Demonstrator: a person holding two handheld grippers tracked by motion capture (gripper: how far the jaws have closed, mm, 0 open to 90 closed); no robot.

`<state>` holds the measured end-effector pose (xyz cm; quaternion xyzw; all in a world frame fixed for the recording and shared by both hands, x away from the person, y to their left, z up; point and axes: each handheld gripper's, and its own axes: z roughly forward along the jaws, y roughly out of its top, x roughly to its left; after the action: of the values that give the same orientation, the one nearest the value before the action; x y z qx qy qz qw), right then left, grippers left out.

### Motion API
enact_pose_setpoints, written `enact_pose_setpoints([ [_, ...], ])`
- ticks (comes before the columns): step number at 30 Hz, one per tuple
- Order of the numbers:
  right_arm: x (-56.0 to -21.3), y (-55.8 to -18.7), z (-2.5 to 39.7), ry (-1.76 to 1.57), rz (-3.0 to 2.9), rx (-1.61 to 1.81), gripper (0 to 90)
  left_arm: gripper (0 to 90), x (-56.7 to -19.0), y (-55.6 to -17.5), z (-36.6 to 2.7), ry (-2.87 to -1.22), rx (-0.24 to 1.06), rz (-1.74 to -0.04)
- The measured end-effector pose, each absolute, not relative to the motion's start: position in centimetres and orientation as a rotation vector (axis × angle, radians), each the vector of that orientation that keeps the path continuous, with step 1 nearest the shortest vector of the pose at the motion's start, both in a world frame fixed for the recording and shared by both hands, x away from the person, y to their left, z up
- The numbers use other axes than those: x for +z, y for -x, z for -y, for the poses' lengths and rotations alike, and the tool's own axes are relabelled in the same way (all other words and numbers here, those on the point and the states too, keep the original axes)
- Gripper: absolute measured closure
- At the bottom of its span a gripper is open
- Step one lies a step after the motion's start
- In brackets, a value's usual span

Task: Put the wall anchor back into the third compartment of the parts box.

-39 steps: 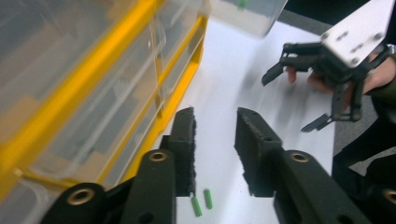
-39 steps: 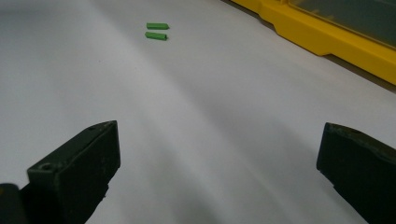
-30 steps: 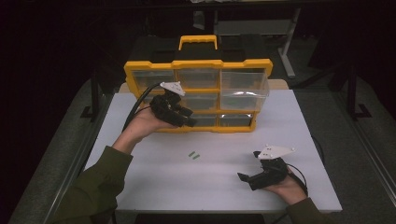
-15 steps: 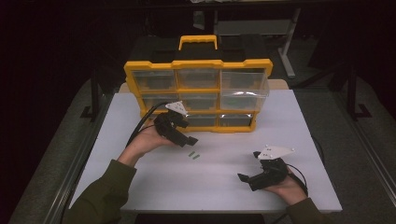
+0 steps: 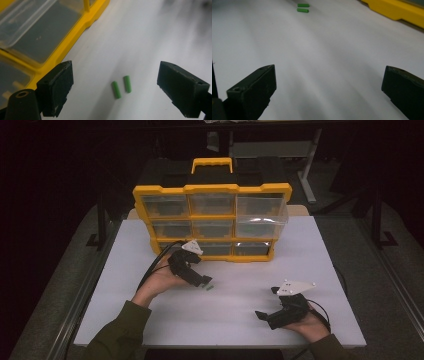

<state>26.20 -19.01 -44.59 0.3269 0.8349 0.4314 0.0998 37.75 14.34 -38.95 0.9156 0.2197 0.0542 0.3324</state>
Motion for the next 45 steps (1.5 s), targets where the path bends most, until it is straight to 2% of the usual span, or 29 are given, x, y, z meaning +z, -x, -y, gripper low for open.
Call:
enact_pose_setpoints([
  [5, -44.7, -26.2, 19.3, -0.968, -2.465, 1.275, 0.0, 16.2, -40.6, -37.7, -14.1, -2.396, 0.107, -0.608],
  [7, -44.7, -26.2, 19.3, -0.967, -2.462, 1.278, 0.0, 19.7, -41.1, -37.7, -14.0, -2.399, 0.107, -0.614],
  [10, -44.8, -26.2, 19.3, -0.963, -2.466, 1.272, 0.0, 27.1, -41.6, -37.8, -13.9, -2.401, 0.093, -0.603],
  [13, -44.8, -26.2, 19.3, -0.975, -2.465, 1.269, 0.0, 40.3, -41.8, -37.9, -13.9, -2.409, 0.092, -0.584],
  [18, -44.8, -26.2, 19.4, -0.973, -2.464, 1.27, 0.0, 57.5, -42.0, -38.1, -14.1, -2.465, 0.076, -0.543],
  [23, -44.8, -26.2, 19.3, -0.972, -2.467, 1.269, 0.0, 68.8, -42.5, -38.1, -14.0, -2.487, 0.046, -0.552],
  [30, -44.8, -26.3, 19.3, -0.956, -2.461, 1.271, 0.0, 77.5, -43.0, -38.0, -13.6, -2.499, 0.012, -0.572],
  [36, -44.8, -26.3, 19.3, -0.954, -2.462, 1.27, 0.0, 84.0, -43.1, -38.0, -13.5, -2.521, 0.038, -0.572],
  [45, -44.8, -26.3, 19.2, -0.951, -2.465, 1.263, 0.0, 85.4, -43.1, -37.9, -13.4, -2.554, 0.074, -0.538],
])
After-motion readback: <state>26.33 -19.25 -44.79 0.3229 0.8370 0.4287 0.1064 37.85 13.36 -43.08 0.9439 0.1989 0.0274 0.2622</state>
